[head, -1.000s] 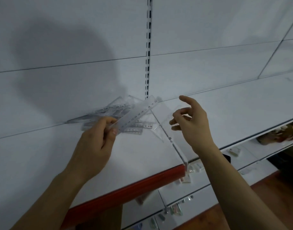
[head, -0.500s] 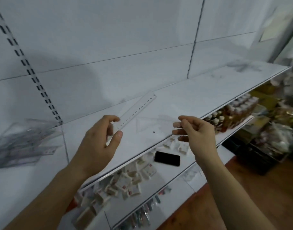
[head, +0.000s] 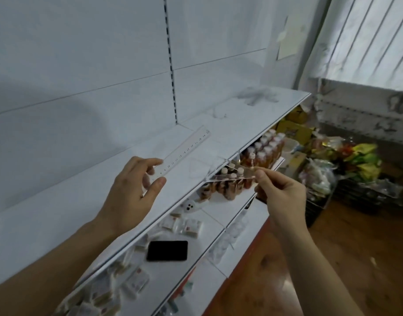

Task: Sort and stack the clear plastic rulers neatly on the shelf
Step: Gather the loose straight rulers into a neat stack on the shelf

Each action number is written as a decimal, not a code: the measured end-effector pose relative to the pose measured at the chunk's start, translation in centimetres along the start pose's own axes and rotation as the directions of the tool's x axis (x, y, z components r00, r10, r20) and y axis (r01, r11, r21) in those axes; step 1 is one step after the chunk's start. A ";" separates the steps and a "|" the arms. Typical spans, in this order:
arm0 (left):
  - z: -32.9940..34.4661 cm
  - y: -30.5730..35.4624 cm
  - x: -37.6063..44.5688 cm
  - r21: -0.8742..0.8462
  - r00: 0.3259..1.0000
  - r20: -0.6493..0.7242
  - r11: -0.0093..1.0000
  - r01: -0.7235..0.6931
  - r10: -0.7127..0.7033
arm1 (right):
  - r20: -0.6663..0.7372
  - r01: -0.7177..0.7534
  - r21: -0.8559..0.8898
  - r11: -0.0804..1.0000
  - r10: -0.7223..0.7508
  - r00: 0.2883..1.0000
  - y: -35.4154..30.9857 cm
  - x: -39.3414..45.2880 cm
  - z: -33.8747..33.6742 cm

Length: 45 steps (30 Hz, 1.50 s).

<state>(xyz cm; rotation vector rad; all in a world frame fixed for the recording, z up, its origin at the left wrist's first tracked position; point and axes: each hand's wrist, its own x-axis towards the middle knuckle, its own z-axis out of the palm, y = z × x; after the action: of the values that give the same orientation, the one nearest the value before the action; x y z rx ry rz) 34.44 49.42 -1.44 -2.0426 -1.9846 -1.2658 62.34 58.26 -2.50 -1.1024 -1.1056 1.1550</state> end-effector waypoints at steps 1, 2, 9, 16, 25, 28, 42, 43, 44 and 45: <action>1.2 -0.5 1.6 0.007 1.000 0.000 1.000 -0.008 0.008 | -0.007 -0.008 0.002 1.000 0.008 1.000 0.4 1.3 -0.1; 2.4 -1.0 3.2 0.008 1.000 -0.008 1.000 -0.009 0.009 | -0.011 -0.011 -0.004 1.000 0.011 1.000 0.8 2.6 -0.1; 10.3 -4.3 15.1 -0.059 0.996 -0.068 0.997 0.047 -0.051 | 0.032 -0.061 -0.041 0.997 0.062 0.998 2.3 15.8 2.0; 16.4 -9.5 25.2 -0.046 0.973 -0.102 0.978 0.203 -0.207 | 0.153 -0.055 -0.141 0.989 0.076 0.985 1.7 29.0 6.5; 18.4 -11.2 27.0 -0.048 0.959 -0.066 0.960 0.274 -0.277 | 0.243 -0.001 -0.392 0.920 0.104 0.964 4.3 40.5 12.1; 18.3 -11.1 27.4 -0.024 0.967 -0.058 0.968 0.248 -0.249 | 0.307 0.107 -0.527 0.843 0.071 0.949 5.3 43.0 13.6; 31.4 -5.3 40.4 0.033 0.981 -0.019 0.980 0.194 -0.193 | 0.544 0.531 -0.686 0.497 -0.136 0.828 4.6 54.8 3.8; 32.8 -4.9 41.9 0.035 0.979 -0.014 0.979 0.203 -0.202 | 0.537 0.550 -0.692 0.468 -0.176 0.825 4.5 56.3 2.6; 34.1 -4.5 43.3 0.035 0.976 -0.009 0.976 0.216 -0.216 | 0.531 0.560 -0.698 0.447 -0.202 0.823 4.6 57.8 1.5; 35.3 -4.2 44.5 0.035 0.972 0.000 0.972 0.233 -0.233 | 0.524 0.561 -0.704 0.435 -0.214 0.824 4.7 59.2 0.6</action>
<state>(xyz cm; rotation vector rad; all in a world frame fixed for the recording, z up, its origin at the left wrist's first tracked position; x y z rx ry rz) 42.83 105.74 -2.83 -1.8404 -2.2870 -1.2524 65.71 117.54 -2.93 -1.2317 -2.2473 0.3630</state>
